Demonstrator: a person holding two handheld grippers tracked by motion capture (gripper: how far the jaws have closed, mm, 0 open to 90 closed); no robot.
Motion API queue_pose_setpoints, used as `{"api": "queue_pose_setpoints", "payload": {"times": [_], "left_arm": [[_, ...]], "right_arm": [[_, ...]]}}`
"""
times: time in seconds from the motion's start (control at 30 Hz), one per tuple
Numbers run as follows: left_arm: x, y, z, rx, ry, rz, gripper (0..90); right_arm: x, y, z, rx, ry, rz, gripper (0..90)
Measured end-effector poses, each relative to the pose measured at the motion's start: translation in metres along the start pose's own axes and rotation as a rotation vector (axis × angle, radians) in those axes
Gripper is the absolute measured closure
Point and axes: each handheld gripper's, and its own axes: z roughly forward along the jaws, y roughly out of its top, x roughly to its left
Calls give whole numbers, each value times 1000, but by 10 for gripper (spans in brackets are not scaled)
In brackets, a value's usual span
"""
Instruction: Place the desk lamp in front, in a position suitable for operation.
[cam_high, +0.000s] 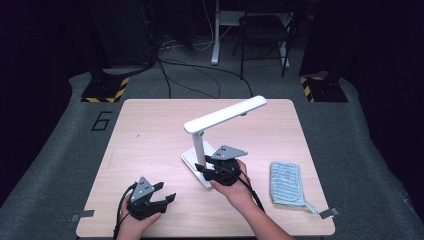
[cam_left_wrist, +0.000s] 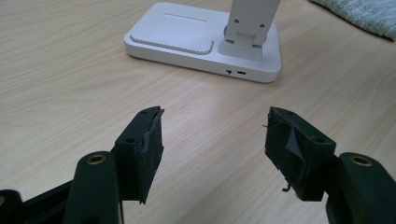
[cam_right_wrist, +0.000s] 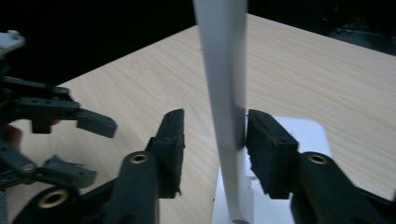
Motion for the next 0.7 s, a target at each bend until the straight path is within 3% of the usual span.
{"api": "queue_pose_setpoints", "payload": {"times": [0.2,0.27,0.37,0.47,0.53,0.6,0.7], "left_arm": [[0,0,0,-5,-8,3,374],[0,0,1,-20,-6,-4,373],[1,0,0,0,-18,0,367],[0,0,0,-16,-14,-10,358],[0,0,-1,-6,-25,-13,352],[0,0,0,-15,-31,-16,349],[0,0,0,-17,-28,-12,349]], "right_arm": [[5,-2,-5,0,37,-14,422],[4,-3,-6,-1,33,-36,395],[1,-6,-9,9,16,-48,345],[-2,-12,-15,-8,-1,-36,318],[-5,-16,-20,-16,-4,-1,322],[-8,-20,-25,-20,21,-1,363],[-9,-26,-32,-16,11,-13,363]]}}
